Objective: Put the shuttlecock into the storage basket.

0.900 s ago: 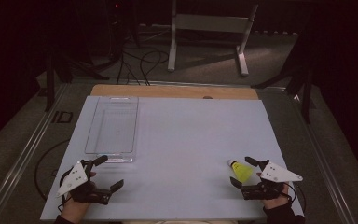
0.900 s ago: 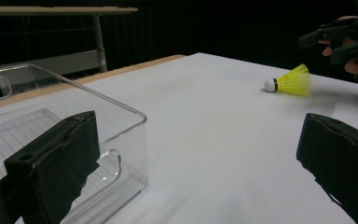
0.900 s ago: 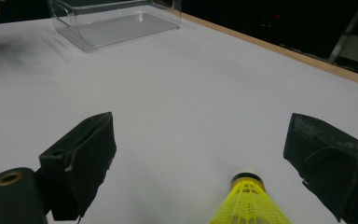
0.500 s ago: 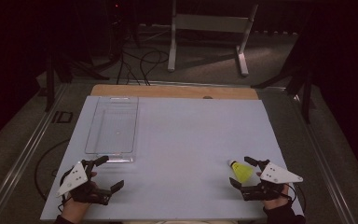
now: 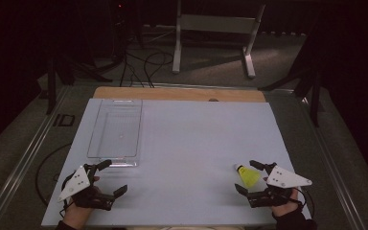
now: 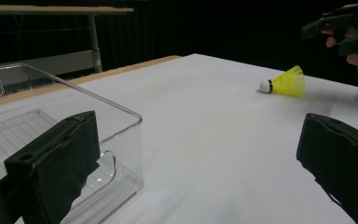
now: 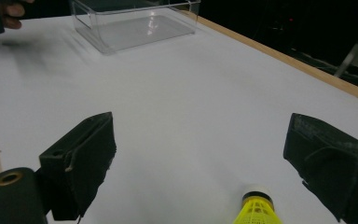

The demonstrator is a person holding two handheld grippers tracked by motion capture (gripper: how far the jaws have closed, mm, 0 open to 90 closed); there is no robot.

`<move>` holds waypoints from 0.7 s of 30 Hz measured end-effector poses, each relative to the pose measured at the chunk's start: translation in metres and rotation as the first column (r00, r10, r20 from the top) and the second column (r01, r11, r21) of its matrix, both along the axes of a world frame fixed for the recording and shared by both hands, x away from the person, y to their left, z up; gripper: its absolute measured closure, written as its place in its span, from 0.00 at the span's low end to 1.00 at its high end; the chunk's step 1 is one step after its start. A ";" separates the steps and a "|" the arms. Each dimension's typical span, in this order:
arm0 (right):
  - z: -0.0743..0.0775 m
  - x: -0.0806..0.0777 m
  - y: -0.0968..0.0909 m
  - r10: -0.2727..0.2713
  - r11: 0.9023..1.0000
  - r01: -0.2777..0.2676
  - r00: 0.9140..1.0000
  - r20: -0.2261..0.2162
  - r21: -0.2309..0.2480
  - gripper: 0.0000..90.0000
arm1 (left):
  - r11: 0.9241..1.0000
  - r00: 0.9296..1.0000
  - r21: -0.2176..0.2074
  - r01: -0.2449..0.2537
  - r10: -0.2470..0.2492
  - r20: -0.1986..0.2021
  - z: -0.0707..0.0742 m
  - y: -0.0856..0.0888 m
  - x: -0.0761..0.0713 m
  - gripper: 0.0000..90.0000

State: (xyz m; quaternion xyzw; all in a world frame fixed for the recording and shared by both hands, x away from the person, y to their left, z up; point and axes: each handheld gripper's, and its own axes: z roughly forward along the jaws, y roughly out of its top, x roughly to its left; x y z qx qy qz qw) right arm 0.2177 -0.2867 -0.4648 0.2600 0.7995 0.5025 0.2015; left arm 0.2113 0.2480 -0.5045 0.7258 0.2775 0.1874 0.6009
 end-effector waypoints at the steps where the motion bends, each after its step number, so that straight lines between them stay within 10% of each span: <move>1: 0.003 0.000 0.001 -0.006 1.000 0.006 1.000 0.008 -0.006 0.10 | 1.000 1.000 -0.002 0.001 -0.001 -0.001 0.000 0.000 0.000 0.00; 12: 0.036 0.015 -0.003 -0.058 0.995 0.059 0.998 0.020 -0.082 0.10 | 1.000 1.000 -0.001 0.003 -0.003 -0.003 0.000 0.000 0.000 0.00; 21: 0.046 0.032 -0.013 -0.147 0.981 0.130 0.982 -0.120 -0.144 0.10 | 1.000 1.000 -0.001 0.006 -0.006 -0.002 0.000 0.000 0.001 0.00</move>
